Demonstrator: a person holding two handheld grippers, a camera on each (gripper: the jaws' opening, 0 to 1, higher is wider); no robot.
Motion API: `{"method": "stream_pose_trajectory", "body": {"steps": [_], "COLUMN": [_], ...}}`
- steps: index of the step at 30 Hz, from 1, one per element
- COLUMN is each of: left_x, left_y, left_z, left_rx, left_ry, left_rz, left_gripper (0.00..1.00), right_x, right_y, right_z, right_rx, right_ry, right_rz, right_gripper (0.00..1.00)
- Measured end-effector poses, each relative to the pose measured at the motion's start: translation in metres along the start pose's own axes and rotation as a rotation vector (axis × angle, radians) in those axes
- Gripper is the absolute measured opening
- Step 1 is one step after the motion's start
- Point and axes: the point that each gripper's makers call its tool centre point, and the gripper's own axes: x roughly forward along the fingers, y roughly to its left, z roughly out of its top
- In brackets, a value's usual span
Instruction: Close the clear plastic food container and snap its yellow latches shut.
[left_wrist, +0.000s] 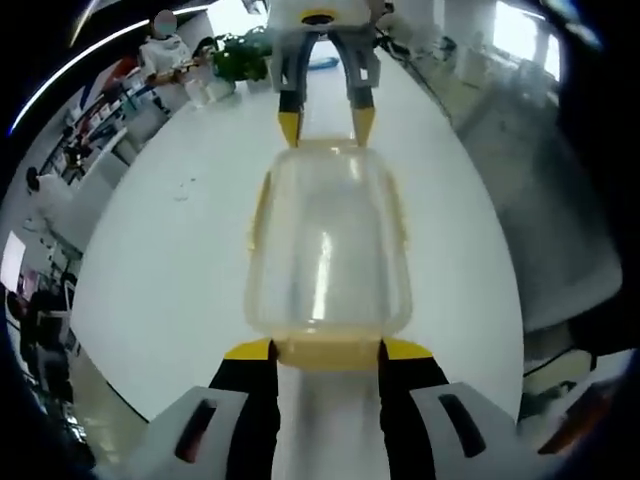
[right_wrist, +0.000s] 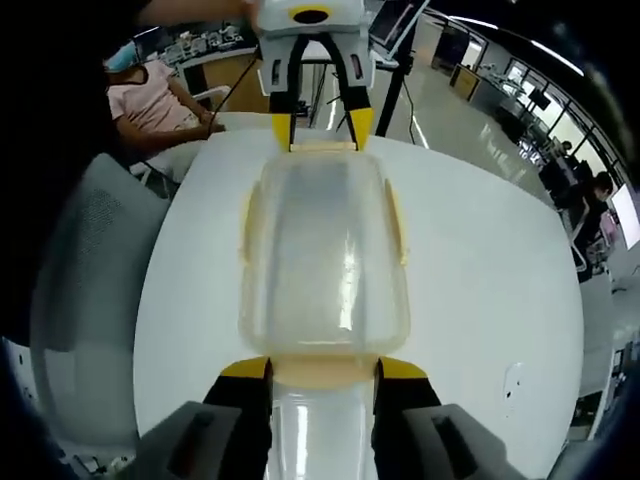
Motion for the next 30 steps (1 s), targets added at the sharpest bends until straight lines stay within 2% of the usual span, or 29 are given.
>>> {"method": "stream_pose_trajectory", "body": {"steps": [10, 15, 21, 25, 30], "left_x": [-0.007, -0.009, -0.002, 0.001, 0.015], "left_y": [-0.005, -0.008, -0.013, -0.014, -0.013], "left_z": [0.004, 0.014, 0.031, 0.041, 0.050], "left_rx": [0.019, 0.021, 0.020, -0.008, -0.033], "left_ry": [-0.014, -0.025, -0.014, -0.002, 0.022], "left_rz": [0.023, 0.029, 0.055, 0.075, 0.068], "left_gripper": [0.35, 0.35, 0.35, 0.35, 0.35], "right_x": [-0.005, -0.016, -0.021, -0.028, -0.028], "right_y": [0.006, 0.009, 0.009, 0.005, 0.003], "right_z": [0.002, -0.003, -0.019, -0.029, -0.043], "right_rx": [0.009, 0.009, -0.021, -0.035, -0.050], "right_ry": [0.033, 0.043, 0.041, 0.002, -0.013], "right_rz": [-0.007, -0.017, -0.011, 0.001, 0.014], "right_gripper": [0.36, 0.36, 0.36, 0.36, 0.36]}}
